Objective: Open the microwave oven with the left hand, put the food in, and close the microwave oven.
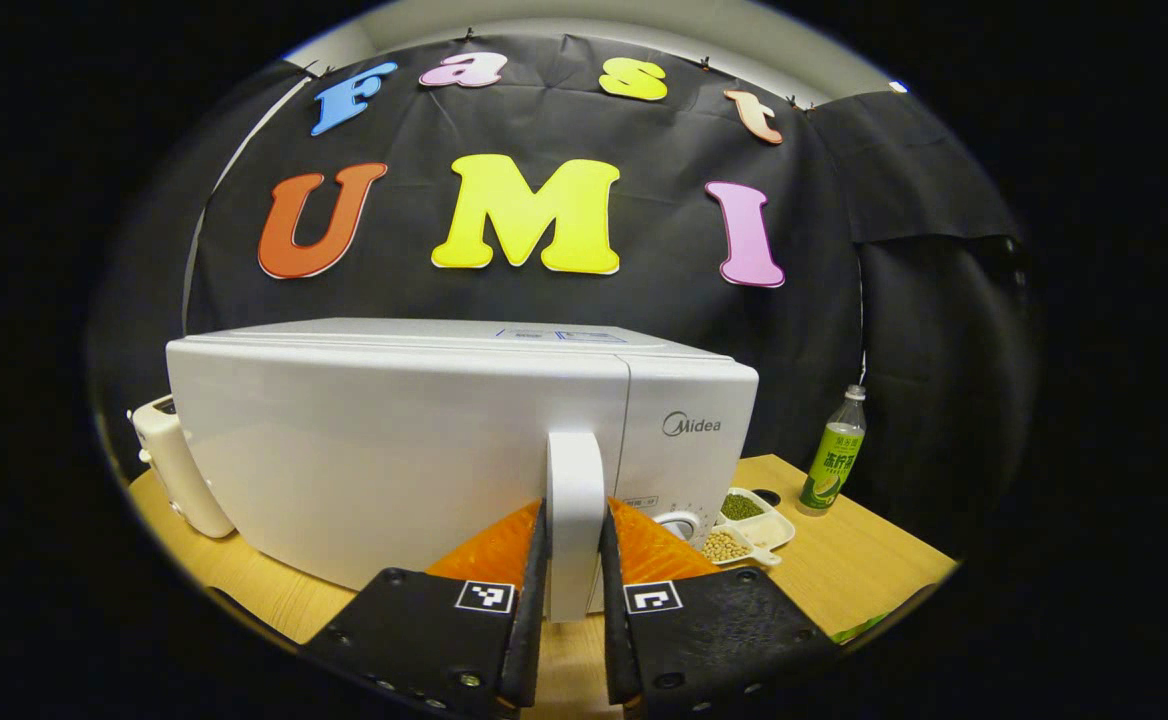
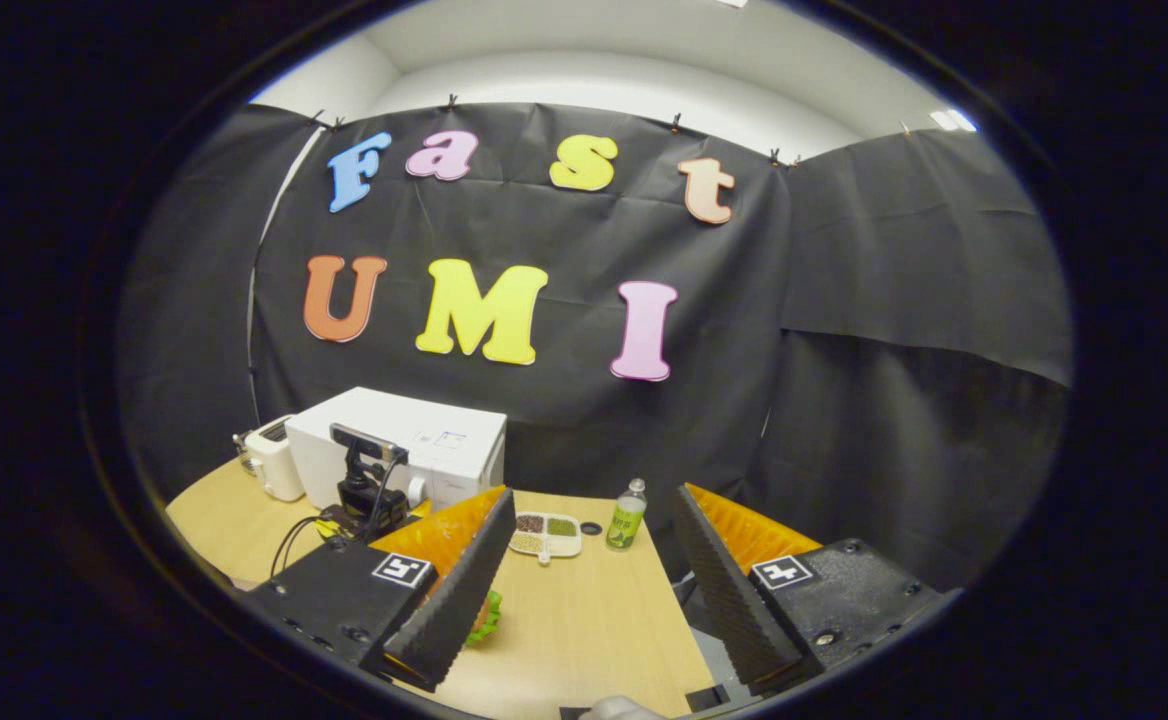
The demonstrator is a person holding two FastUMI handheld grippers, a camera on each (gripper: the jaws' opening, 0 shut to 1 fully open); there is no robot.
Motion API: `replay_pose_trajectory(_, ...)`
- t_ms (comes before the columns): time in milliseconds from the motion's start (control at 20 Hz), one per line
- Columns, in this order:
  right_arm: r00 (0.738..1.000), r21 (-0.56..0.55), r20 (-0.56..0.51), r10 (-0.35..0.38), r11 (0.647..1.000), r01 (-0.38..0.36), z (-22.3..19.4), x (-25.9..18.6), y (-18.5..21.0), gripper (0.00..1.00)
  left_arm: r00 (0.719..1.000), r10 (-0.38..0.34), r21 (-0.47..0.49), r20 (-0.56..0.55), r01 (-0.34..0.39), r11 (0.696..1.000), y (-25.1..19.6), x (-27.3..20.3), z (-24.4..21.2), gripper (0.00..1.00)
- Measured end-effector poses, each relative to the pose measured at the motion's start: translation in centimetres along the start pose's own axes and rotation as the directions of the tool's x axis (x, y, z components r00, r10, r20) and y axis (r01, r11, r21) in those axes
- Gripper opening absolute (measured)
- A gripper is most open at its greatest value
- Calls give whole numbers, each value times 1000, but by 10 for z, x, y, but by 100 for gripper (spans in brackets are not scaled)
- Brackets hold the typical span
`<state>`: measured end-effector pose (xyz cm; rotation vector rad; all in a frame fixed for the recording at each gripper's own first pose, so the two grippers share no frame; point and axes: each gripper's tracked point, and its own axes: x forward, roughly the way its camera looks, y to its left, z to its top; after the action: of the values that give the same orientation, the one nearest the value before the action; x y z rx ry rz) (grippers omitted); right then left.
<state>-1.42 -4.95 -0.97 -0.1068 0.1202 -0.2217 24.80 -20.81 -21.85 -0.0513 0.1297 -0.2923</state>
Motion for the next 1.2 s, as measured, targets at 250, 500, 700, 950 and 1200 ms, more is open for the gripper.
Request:
replay_pose_trajectory(250,1000,-9,8,19,1000,-19,3,-2,5,97,1000,-21,-26,-15,21,999,0,-1,-2,10)
replay_pose_trajectory(500,999,-12,11,40,999,-40,4,-1,12,96,998,-69,18,1,69,997,0,-35,-4,10)
replay_pose_trajectory(700,996,-36,23,88,996,-87,4,2,30,100,992,-129,-11,-3,129,992,8,-80,-15,10)
replay_pose_trajectory(950,988,-39,5,153,988,-152,-2,4,54,97,990,-137,53,-20,137,989,28,-129,-21,19)
replay_pose_trajectory(1200,981,-29,11,195,980,-194,-2,1,70,97,997,-45,38,-61,48,998,74,-156,-32,51)
